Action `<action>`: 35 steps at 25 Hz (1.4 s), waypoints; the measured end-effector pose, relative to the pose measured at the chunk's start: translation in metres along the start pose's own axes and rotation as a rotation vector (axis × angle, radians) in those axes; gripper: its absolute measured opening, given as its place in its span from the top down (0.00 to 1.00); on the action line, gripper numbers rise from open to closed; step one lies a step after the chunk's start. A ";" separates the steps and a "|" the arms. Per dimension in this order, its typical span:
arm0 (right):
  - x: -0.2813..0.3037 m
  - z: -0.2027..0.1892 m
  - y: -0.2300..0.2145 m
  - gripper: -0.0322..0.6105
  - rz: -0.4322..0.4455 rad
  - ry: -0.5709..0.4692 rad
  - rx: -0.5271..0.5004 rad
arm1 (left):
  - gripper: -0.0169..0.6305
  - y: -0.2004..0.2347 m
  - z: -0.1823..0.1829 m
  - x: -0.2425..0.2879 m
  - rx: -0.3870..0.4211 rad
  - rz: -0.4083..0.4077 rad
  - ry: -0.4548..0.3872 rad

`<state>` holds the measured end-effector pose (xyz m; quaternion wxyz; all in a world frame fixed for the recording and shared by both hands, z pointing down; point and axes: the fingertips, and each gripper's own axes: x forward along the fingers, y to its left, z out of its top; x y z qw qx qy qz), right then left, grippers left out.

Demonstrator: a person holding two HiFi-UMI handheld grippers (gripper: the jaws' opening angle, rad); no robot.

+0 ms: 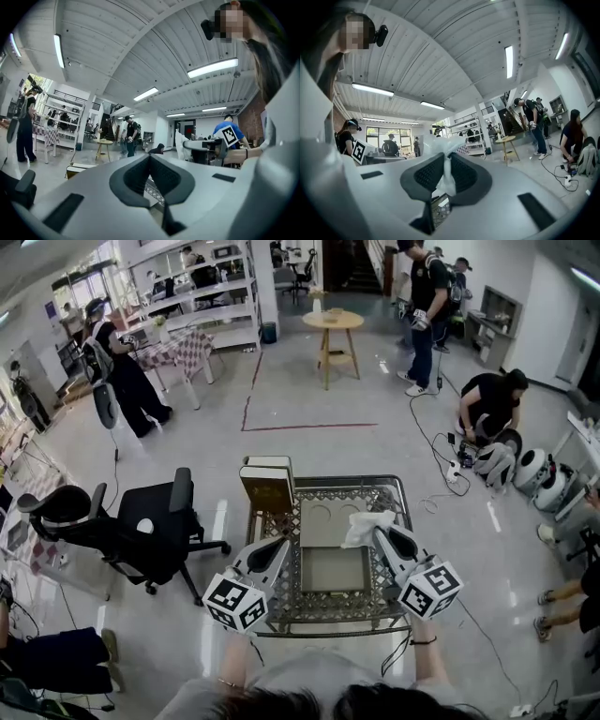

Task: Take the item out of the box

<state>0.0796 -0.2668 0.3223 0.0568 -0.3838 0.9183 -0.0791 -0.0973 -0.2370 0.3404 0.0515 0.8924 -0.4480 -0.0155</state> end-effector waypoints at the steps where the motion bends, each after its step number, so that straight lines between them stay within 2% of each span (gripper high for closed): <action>1: 0.000 0.002 0.000 0.85 -0.001 -0.004 -0.007 | 0.95 0.000 0.002 0.000 0.004 0.001 -0.003; 12: -0.012 0.016 -0.011 0.85 -0.052 -0.022 -0.055 | 0.95 0.001 0.015 -0.001 0.041 0.010 -0.033; 35: -0.018 0.013 -0.009 0.85 -0.059 -0.008 -0.095 | 0.95 -0.008 0.013 0.004 0.043 -0.009 -0.016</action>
